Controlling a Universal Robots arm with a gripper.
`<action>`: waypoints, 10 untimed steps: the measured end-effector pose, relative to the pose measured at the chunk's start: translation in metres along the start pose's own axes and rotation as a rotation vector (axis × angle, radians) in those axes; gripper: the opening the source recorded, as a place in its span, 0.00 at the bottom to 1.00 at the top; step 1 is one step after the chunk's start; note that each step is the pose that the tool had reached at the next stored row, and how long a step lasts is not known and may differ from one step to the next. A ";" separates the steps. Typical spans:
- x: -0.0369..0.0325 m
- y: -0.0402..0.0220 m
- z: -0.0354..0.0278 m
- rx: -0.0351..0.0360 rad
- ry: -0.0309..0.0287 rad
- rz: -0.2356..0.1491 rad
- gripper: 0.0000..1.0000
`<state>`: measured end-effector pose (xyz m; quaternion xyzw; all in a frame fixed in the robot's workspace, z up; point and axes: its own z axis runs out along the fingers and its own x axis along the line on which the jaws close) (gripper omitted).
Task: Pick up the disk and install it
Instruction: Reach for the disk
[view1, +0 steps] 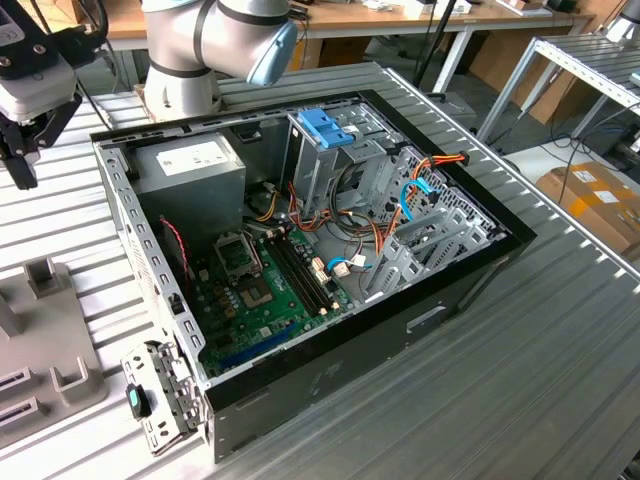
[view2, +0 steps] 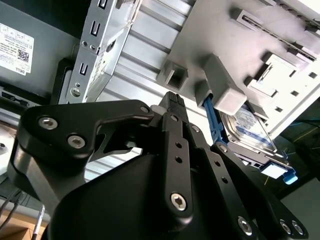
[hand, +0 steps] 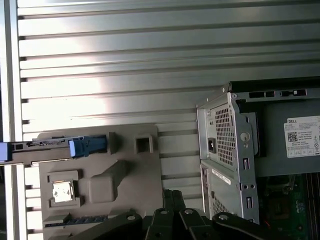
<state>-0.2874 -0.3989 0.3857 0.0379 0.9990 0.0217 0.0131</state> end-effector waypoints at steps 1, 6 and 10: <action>0.0044 -0.0003 0.0001 0.0000 0.0000 0.000 0.11; 0.0129 -0.0010 0.0005 0.0000 0.0000 0.000 0.11; 0.0179 -0.0007 0.0010 -0.0001 0.0000 0.000 0.11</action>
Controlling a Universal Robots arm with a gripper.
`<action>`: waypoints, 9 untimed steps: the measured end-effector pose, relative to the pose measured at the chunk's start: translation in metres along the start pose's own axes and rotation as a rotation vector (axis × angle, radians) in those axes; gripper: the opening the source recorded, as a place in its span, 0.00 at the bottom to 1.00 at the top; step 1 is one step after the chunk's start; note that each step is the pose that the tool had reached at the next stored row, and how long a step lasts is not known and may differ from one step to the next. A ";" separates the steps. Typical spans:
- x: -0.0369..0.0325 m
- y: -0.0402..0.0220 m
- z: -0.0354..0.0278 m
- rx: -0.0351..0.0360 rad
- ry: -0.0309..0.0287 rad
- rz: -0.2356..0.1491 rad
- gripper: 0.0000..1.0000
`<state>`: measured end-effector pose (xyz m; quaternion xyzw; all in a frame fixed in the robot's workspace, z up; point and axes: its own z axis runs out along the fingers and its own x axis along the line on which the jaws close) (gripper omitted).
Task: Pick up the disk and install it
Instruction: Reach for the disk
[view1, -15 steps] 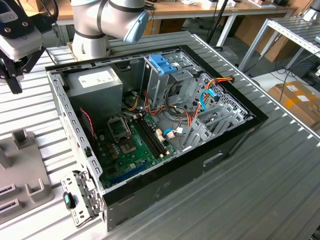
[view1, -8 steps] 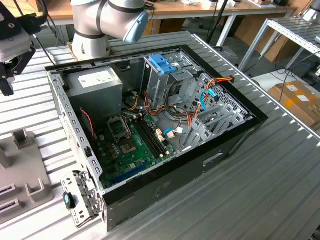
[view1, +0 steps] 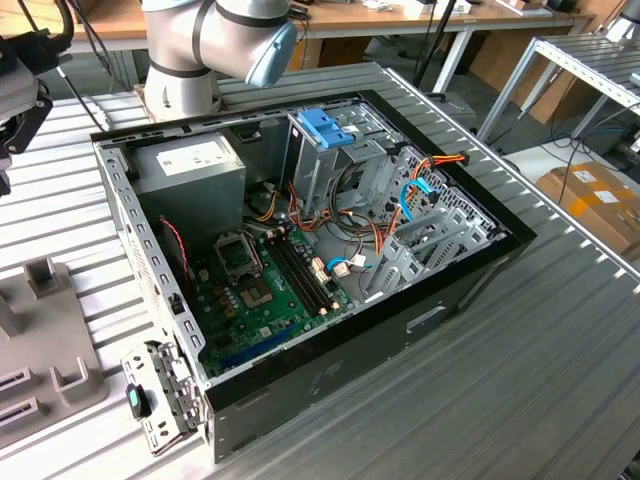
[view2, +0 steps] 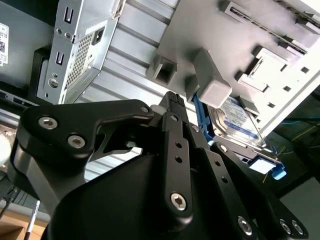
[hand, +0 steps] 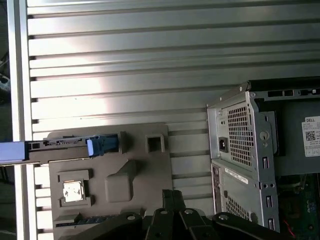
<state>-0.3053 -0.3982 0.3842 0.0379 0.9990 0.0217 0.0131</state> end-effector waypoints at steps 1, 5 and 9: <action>0.0004 0.0013 0.0002 0.0001 0.0001 0.000 0.11; 0.0008 0.0064 0.0008 0.0001 0.0000 0.000 0.11; 0.0014 0.0132 0.0016 0.0001 0.0001 0.000 0.11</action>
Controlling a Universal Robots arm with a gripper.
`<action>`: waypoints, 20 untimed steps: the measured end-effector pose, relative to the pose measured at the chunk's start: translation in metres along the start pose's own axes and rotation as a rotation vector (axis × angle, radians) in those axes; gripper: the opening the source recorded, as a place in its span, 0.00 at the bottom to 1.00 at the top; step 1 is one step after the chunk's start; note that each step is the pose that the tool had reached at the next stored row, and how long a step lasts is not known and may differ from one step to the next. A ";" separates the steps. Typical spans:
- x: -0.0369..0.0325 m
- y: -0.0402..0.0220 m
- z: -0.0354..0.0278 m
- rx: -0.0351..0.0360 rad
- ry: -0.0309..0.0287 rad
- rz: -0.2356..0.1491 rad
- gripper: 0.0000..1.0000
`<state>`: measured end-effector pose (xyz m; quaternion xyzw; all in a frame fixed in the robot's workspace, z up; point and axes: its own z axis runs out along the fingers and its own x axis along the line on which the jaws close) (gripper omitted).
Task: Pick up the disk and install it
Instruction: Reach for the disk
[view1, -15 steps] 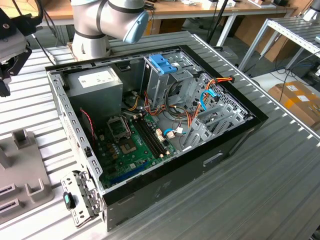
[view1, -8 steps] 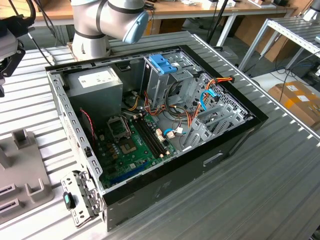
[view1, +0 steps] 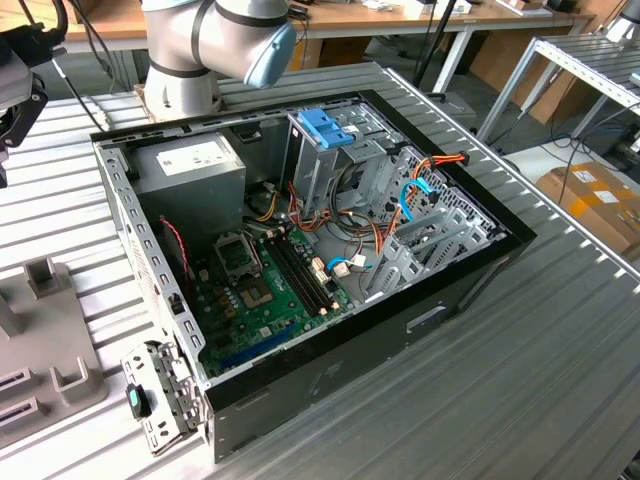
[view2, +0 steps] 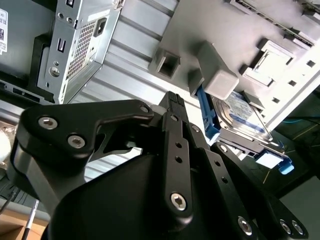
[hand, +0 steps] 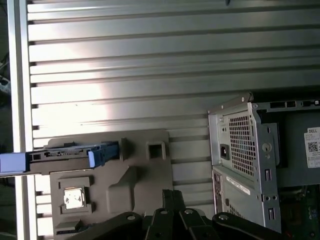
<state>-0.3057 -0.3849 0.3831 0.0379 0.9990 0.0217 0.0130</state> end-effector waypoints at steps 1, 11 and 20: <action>0.0002 0.0018 0.0003 0.0000 0.0001 0.000 0.11; 0.0075 0.0162 0.0031 0.0000 0.0000 0.000 0.11; 0.0228 0.0182 0.0038 0.0000 -0.0001 0.000 0.11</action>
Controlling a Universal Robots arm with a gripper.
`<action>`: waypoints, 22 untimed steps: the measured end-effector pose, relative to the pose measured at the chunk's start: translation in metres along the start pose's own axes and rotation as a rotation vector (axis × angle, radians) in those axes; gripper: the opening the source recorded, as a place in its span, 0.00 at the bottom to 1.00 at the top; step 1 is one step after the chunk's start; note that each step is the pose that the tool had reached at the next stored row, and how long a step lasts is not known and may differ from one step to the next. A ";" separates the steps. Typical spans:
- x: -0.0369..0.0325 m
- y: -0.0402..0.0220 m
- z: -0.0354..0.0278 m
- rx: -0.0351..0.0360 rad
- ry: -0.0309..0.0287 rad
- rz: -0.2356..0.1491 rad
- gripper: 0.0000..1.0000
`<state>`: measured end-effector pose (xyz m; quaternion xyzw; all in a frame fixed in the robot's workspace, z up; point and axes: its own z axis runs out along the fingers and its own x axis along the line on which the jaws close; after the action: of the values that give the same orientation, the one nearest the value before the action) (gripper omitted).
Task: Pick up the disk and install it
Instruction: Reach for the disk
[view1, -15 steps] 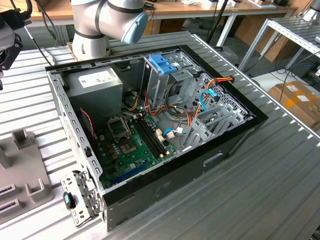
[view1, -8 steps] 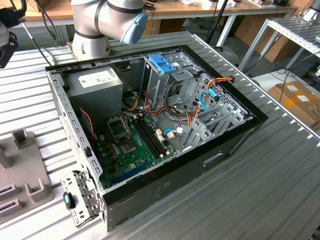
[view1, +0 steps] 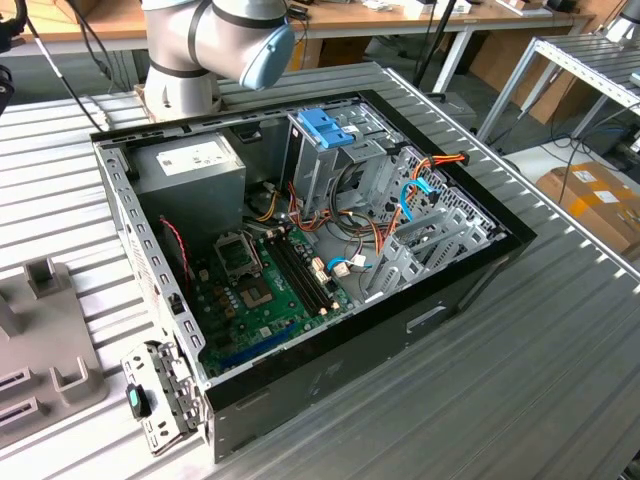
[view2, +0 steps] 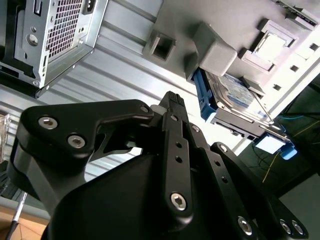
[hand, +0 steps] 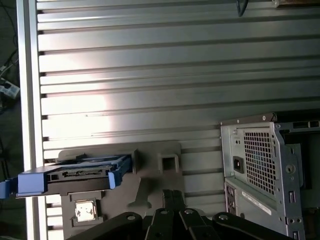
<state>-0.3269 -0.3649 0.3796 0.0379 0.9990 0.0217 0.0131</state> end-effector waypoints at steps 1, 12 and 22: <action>0.0003 0.0001 0.0000 0.0000 0.0000 0.000 0.11; 0.0016 0.0014 0.0000 0.0000 0.0001 0.000 0.11; 0.0121 0.0006 -0.0001 0.0000 0.0000 0.000 0.11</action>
<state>-0.3389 -0.3633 0.3794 0.0379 0.9990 0.0217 0.0131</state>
